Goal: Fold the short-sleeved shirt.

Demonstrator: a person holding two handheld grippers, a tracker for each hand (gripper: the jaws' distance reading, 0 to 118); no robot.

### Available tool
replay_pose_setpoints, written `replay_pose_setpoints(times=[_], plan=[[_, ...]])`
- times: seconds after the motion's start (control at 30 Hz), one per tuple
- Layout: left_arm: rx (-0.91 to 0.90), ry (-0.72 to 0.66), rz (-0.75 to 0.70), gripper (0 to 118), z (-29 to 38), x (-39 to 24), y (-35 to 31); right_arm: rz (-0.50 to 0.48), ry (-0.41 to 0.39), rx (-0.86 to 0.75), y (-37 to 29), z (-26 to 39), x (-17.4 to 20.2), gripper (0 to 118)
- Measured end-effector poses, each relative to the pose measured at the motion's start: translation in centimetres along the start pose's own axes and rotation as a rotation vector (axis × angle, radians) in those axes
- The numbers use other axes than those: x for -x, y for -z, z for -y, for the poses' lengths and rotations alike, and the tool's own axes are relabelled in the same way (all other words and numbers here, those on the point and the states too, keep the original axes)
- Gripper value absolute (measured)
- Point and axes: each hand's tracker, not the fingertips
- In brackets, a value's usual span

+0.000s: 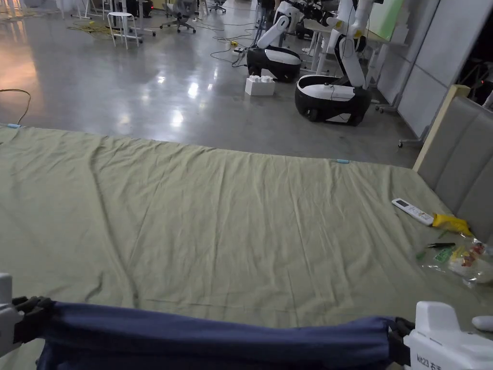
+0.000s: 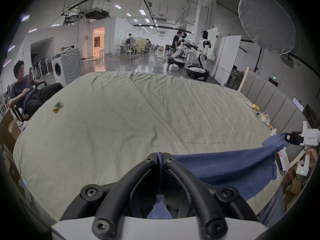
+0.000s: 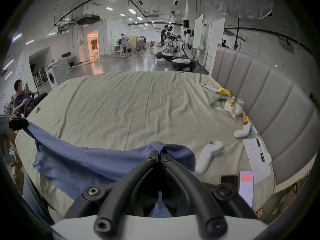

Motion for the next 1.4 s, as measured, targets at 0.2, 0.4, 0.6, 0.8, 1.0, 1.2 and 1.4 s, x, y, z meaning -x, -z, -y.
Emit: replay_pose_setpoints(times=[0.2,0.4,0.6,0.8,1.0,1.2,1.4], plan=[[0.063,-0.026,-0.018,6,6.2,0.5,-2.0,0.031,-0.067,0.09,-1.4,6.2,1.0,1],[0.178,-0.034,-0.06,6,12.2,0.5,-0.8,0.052,-0.061,0.201,0.6,12.1,1.7,1],[0.227,-0.017,-0.077,6,13.8,0.8,0.9,0.037,-0.054,0.232,3.6,15.8,1.4,2],[0.218,0.025,-0.085,15,12.8,0.3,1.2,0.092,-0.091,0.18,2.5,14.8,2.8,19],[0.119,-0.023,-0.062,60,10.1,0.1,0.7,0.119,0.021,0.017,-0.2,11.9,3.0,69],[-0.086,0.024,-0.043,60,5.2,-2.8,-0.1,0.114,0.051,-0.233,-1.9,6.5,6.0,76],[-0.324,0.048,-0.057,41,1.2,-6.0,-1.2,0.102,0.097,-0.496,-3.1,1.2,9.5,70]])
